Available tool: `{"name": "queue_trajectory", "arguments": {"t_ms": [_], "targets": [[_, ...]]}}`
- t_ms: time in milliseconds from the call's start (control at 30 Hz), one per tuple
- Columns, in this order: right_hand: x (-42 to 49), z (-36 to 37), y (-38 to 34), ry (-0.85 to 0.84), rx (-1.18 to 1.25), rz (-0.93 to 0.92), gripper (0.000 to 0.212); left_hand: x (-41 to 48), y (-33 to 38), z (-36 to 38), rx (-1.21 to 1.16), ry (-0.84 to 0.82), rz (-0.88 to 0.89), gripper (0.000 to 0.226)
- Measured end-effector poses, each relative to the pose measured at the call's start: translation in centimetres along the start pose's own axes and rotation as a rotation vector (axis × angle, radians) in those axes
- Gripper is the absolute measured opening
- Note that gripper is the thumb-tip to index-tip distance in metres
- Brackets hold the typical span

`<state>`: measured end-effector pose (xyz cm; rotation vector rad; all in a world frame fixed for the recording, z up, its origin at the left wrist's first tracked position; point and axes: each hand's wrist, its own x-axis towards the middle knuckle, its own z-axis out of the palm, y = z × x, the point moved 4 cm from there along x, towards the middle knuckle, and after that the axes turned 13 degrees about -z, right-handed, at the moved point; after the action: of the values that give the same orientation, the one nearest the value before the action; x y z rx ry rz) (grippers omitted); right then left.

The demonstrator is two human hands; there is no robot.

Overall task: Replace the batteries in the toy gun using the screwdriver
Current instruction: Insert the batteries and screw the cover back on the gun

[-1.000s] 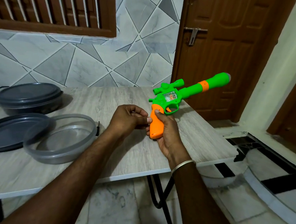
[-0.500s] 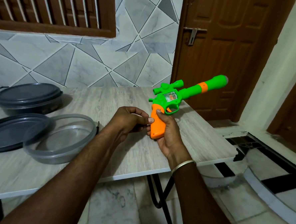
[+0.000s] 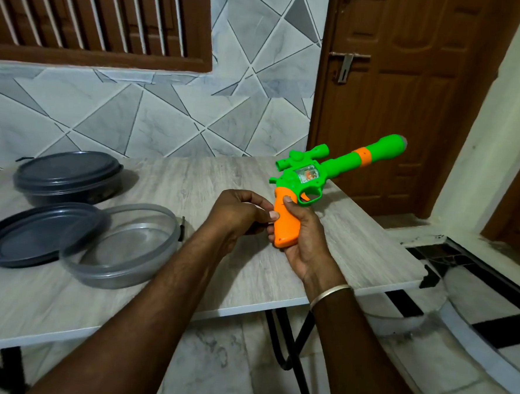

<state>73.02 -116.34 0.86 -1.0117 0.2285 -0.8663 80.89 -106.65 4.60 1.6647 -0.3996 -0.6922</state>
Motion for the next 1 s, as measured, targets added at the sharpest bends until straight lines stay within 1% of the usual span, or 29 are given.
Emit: {"name": "queue_trajectory", "arguments": {"t_ms": [133,200,267,333,400,433,467,500,567,633,767,867,1000], "targets": [[-0.1,0.3,-0.1,-0.033,-0.016,0.013,0.025,-0.2,0.0,-0.3,0.097,0.047,0.103,0.012],[-0.2,0.5,-0.1,-0.053,-0.017,0.035,0.024,-0.4,0.6,-0.8,0.258,0.056,0.202,0.008],[-0.4,0.8,-0.1,-0.075,-0.002,0.064,0.027,-0.8,1.7,-1.8,0.603,0.14,0.323,0.009],[-0.5,0.9,-0.1,-0.075,0.012,0.084,0.029,-1.2,3.1,-2.9,0.994,0.302,0.391,0.016],[-0.5,1.0,-0.1,-0.073,0.018,0.095,0.027,-1.7,3.9,-4.1,1.298,0.445,0.351,0.013],[-0.5,1.0,-0.2,-0.073,0.016,0.094,0.024,-1.9,4.0,-4.5,1.429,0.505,0.316,0.02],[-0.6,1.0,-0.2,-0.072,0.013,0.092,0.023,-1.9,4.0,-4.8,1.523,0.529,0.271,0.024],[-0.6,1.1,-0.2,-0.071,0.009,0.088,0.022,-1.8,3.9,-5.2,1.584,0.543,0.232,0.022],[-0.7,1.2,-0.2,-0.07,0.002,0.081,0.025,-1.7,3.5,-5.8,1.663,0.533,0.142,0.017],[-0.8,1.2,-0.2,-0.069,-0.002,0.079,0.027,-1.5,3.1,-6.1,1.717,0.489,0.037,0.023],[-0.8,1.0,-0.3,-0.067,0.005,0.074,0.029,-1.1,2.4,-6.4,1.79,0.423,-0.065,0.025],[-0.8,1.1,-0.3,-0.067,0.017,0.08,0.026,-1.2,2.4,-6.2,1.719,0.416,-0.043,0.025],[-0.7,1.1,-0.3,-0.057,0.025,0.074,0.034,-1.1,2.3,-5.4,1.641,0.495,0.088,0.026]]}}
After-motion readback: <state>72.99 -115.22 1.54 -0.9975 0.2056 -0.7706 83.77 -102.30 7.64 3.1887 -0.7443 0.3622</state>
